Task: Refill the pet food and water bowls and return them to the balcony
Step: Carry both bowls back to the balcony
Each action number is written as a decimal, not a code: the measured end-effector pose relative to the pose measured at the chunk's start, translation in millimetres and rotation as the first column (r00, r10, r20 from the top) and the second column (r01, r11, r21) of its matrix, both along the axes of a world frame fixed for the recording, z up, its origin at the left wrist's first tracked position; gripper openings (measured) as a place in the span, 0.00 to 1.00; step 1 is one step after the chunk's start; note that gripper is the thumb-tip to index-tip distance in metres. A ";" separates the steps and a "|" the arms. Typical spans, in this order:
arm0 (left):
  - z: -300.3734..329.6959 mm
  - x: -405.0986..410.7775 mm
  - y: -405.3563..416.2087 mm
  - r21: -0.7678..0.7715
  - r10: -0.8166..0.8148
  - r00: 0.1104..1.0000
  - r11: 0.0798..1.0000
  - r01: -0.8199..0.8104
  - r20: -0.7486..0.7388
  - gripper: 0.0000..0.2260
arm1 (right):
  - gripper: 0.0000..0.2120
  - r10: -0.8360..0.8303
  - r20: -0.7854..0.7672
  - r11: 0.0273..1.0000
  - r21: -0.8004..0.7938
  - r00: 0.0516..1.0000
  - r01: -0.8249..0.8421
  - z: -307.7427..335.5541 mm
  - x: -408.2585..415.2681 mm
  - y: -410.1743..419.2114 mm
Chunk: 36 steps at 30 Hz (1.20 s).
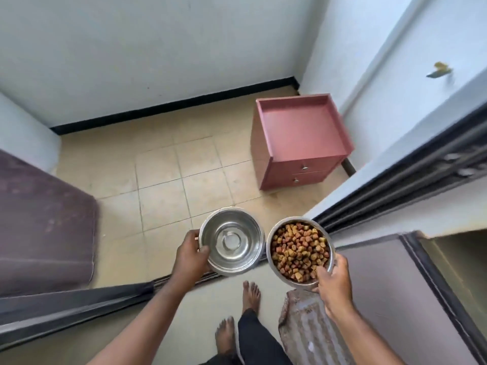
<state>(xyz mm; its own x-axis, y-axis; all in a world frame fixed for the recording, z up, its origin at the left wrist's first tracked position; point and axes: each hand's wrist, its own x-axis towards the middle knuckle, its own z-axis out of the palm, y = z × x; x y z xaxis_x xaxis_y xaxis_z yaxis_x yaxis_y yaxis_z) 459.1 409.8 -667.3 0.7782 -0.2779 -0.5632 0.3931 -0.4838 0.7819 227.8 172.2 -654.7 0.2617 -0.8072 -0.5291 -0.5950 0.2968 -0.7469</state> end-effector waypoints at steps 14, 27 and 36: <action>-190.0 91.6 11.6 0.047 0.338 0.940 0.941 -0.336 -0.042 0.17 | 0.25 0.148 0.029 0.984 0.097 0.989 -0.150 -203.3 170.8 -22.3; -467.4 162.3 7.2 0.057 0.446 0.893 0.895 -0.443 -0.058 0.16 | 0.27 0.190 -0.004 0.967 0.173 0.982 -0.186 -464.7 254.1 -52.0; -617.8 189.5 2.1 0.065 0.471 0.879 0.882 -0.467 -0.071 0.16 | 0.28 0.286 -0.014 0.933 0.230 0.958 -0.275 -620.2 300.3 -65.8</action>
<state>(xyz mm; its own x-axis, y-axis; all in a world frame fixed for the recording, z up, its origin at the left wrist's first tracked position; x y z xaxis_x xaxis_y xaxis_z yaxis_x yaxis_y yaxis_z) 648.6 411.9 -1285.2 0.7615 0.1348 -0.6340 0.6445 -0.2606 0.7188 528.1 106.4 -1274.9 0.4310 -0.5641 -0.7043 -0.7110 0.2683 -0.6500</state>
